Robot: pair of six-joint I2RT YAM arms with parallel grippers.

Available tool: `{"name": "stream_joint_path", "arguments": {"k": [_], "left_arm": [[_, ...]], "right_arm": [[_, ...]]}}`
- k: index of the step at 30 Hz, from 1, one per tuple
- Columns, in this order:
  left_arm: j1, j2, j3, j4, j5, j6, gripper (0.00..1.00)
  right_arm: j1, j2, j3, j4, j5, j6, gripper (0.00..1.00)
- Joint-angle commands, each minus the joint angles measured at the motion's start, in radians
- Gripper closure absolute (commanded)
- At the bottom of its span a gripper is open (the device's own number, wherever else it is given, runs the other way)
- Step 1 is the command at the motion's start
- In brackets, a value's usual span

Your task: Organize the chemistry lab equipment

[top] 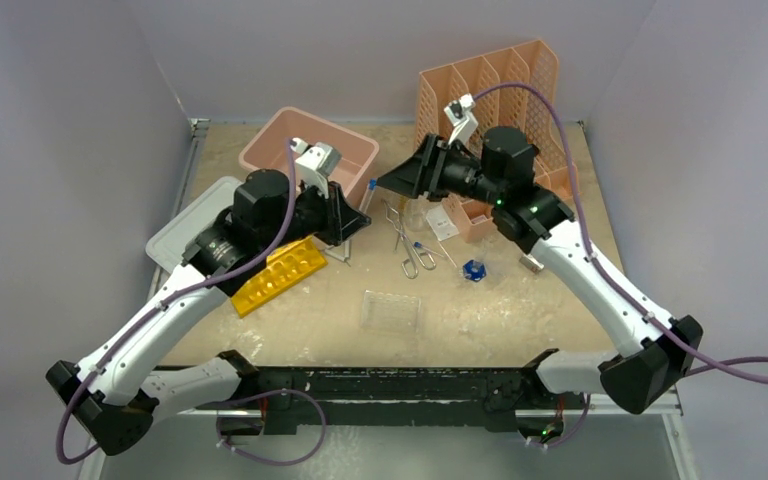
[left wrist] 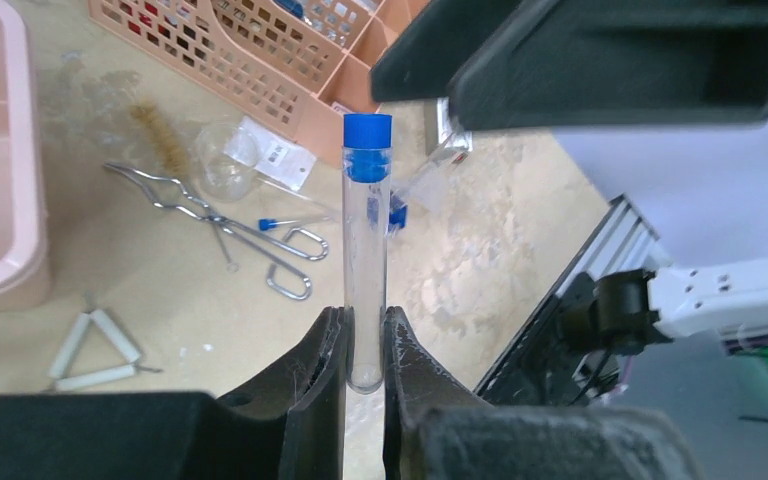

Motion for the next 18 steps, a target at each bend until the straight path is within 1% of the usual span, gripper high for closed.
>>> {"name": "stream_joint_path", "arguments": {"k": [1,4,8,13,18], "left_arm": [[0.0,0.024,0.097,-0.127,0.014,0.223,1.0],[0.0,0.052,0.13,-0.155,0.026,0.275,1.0],[0.0,0.07,0.148,-0.175,0.048,0.313,1.0],[0.0,0.071,0.148,-0.176,0.064,0.327,1.0],[0.0,0.063,0.134,-0.164,0.083,0.328,1.0]], "right_arm": [[-0.02,0.009,0.14,-0.118,-0.167,-0.095,0.37],[-0.02,0.037,0.161,-0.165,-0.206,-0.113,0.38],[-0.02,0.055,0.154,-0.171,-0.215,-0.121,0.43],[-0.02,0.085,0.161,-0.179,-0.237,-0.122,0.51],[-0.02,0.099,0.152,-0.162,-0.247,-0.107,0.52]]}}
